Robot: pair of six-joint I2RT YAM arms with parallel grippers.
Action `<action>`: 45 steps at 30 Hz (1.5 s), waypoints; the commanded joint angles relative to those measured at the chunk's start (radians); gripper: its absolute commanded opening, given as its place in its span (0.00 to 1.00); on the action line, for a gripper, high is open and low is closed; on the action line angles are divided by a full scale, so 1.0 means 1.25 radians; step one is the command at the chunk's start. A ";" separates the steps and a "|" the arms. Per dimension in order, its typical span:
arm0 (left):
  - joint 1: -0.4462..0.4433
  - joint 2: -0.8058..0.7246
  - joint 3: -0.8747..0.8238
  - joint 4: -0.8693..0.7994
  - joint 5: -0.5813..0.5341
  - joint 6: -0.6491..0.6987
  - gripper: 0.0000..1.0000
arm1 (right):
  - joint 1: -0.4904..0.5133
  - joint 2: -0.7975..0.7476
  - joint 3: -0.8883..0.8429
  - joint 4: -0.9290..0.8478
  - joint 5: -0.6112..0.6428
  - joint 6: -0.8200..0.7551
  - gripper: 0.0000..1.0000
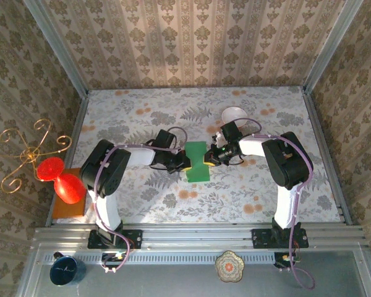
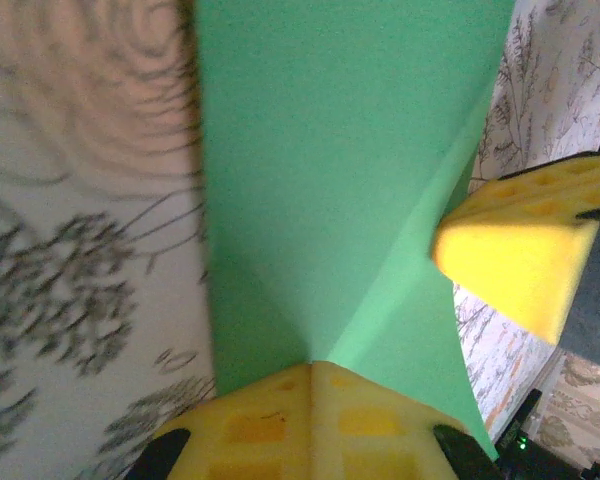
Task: Fold a paper plane with a square sheet of paper (pick it up from the middle)
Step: First fold the square sheet of paper in half at the center of the table.
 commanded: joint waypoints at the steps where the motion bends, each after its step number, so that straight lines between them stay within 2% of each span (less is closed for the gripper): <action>1: 0.049 -0.036 -0.074 -0.114 -0.038 0.040 0.03 | -0.021 0.116 -0.069 -0.137 0.286 0.010 0.09; 5: 0.071 -0.111 -0.073 -0.172 -0.028 0.053 0.03 | -0.020 0.113 -0.071 -0.136 0.287 0.010 0.09; 9: 0.013 -0.166 0.002 -0.219 -0.030 0.026 0.05 | -0.020 0.108 -0.076 -0.131 0.285 0.010 0.09; 13: -0.041 -0.126 0.050 -0.188 -0.021 -0.006 0.05 | -0.021 0.110 -0.078 -0.127 0.282 0.012 0.09; 19: -0.078 -0.034 0.077 -0.164 -0.012 -0.034 0.05 | -0.020 0.110 -0.075 -0.130 0.279 0.008 0.08; 27: -0.071 -0.012 0.043 -0.187 -0.017 -0.043 0.04 | -0.021 0.114 -0.069 -0.139 0.286 0.004 0.08; 35: -0.033 -0.025 -0.102 -0.115 -0.006 -0.067 0.04 | -0.022 0.124 -0.058 -0.154 0.296 0.004 0.08; 42: -0.028 -0.128 -0.109 -0.267 -0.083 0.003 0.04 | -0.022 0.127 -0.054 -0.156 0.299 0.007 0.08; 45: -0.044 -0.174 -0.095 -0.225 -0.071 -0.018 0.04 | -0.022 0.125 -0.054 -0.154 0.296 0.007 0.08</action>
